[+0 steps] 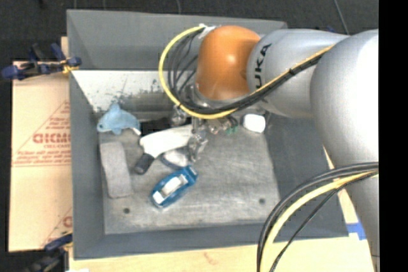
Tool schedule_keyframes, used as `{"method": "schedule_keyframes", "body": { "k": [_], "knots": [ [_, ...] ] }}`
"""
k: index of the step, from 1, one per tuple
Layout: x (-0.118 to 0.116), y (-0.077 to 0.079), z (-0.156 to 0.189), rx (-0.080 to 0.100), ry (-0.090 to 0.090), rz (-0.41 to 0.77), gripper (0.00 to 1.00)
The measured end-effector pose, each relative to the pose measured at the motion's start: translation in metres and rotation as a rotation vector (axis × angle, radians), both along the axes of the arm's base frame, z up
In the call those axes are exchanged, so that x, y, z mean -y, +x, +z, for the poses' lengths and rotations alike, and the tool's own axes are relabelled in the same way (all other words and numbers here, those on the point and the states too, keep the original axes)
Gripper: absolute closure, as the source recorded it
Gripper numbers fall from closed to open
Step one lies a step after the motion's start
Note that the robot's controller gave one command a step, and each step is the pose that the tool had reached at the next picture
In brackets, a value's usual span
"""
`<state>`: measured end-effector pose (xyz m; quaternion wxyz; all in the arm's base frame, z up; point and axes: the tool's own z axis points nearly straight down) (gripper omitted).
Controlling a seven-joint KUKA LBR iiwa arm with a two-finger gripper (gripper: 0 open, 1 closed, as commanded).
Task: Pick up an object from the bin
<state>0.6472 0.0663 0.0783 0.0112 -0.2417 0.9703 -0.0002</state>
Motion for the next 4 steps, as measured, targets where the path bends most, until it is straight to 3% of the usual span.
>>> {"method": "schedule_keyframes", "body": {
  "k": [2, 3, 4],
  "knots": [
    [0.0, -0.001, 0.003, -0.004, 0.0, -0.001, 1.0],
    [0.001, -0.003, 0.016, -0.018, -0.003, -0.001, 1.0],
    [0.001, -0.002, 0.036, -0.019, -0.004, -0.002, 1.0]
  ]
}}
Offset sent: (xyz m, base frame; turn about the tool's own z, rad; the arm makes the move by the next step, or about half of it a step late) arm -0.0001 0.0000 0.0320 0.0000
